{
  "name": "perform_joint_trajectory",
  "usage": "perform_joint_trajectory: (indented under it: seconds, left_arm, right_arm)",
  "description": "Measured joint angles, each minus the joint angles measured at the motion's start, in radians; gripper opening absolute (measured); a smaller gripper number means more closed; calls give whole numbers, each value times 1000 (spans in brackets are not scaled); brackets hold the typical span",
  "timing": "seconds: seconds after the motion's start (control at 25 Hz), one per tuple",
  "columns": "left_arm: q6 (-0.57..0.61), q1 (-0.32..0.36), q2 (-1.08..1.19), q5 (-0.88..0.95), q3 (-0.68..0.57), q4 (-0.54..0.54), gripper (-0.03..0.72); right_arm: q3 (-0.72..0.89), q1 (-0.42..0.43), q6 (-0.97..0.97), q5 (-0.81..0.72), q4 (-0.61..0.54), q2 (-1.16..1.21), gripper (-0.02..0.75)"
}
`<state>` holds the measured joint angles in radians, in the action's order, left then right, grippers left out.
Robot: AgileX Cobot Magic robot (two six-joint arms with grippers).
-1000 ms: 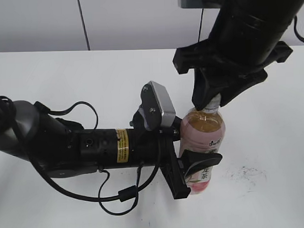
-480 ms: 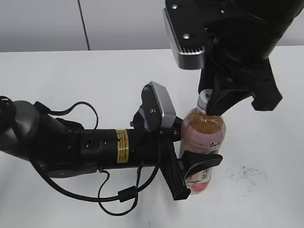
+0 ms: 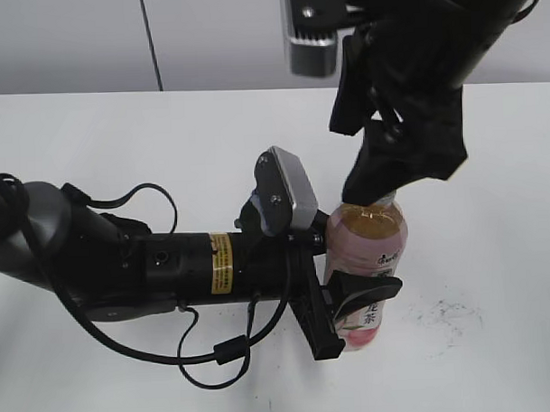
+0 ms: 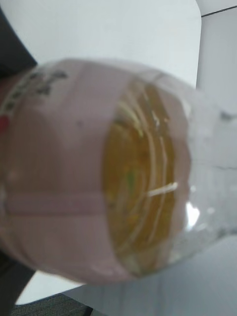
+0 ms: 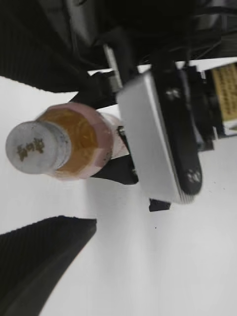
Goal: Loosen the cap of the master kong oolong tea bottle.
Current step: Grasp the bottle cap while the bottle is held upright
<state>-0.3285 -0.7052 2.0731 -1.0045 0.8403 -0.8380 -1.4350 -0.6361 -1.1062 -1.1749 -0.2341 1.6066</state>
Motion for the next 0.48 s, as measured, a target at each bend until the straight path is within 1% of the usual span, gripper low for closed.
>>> perform_joint_trajectory:
  seconds: [0.08, 0.16, 0.2, 0.32, 0.36, 0.48]
  left_arm:
    - [-1, 0, 0, 0, 0, 0, 384]
    - [-1, 0, 0, 0, 0, 0, 384]
    - [-1, 0, 0, 0, 0, 0, 384]
    - [-1, 0, 0, 0, 0, 0, 384]
    - [-1, 0, 0, 0, 0, 0, 384]
    - [-1, 0, 0, 0, 0, 0, 384]
  right_arm:
    - [-30, 0, 212, 0, -20, 0, 583]
    - [-67, 0, 496, -8, -13, -1, 573]
    - [-79, 0, 651, -20, 5, -2, 571]
    - [-95, 0, 1038, -31, 82, -4, 566]
    - [-95, 0, 1135, -36, 99, -4, 566]
    - [-95, 0, 1275, -41, 95, -4, 563]
